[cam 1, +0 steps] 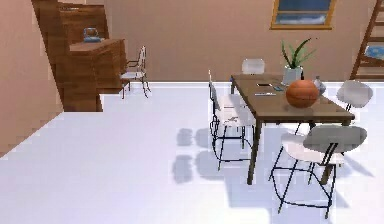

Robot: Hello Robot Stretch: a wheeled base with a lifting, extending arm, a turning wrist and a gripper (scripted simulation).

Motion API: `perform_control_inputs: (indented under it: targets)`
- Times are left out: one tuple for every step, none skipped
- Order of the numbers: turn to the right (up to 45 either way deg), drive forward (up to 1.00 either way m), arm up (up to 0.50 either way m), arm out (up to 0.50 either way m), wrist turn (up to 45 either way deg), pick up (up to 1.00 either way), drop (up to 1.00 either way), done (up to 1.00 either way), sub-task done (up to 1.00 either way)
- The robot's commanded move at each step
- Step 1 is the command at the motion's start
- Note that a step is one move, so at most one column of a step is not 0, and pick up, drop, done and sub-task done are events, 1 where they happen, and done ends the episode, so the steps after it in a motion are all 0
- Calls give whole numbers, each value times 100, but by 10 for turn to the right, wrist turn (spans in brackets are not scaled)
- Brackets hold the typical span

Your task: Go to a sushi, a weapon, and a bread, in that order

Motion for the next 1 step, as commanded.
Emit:
perform_control_inputs:
  targets:
    - [450, 0, 0, 0, 0, 0, 0, 0, 0]
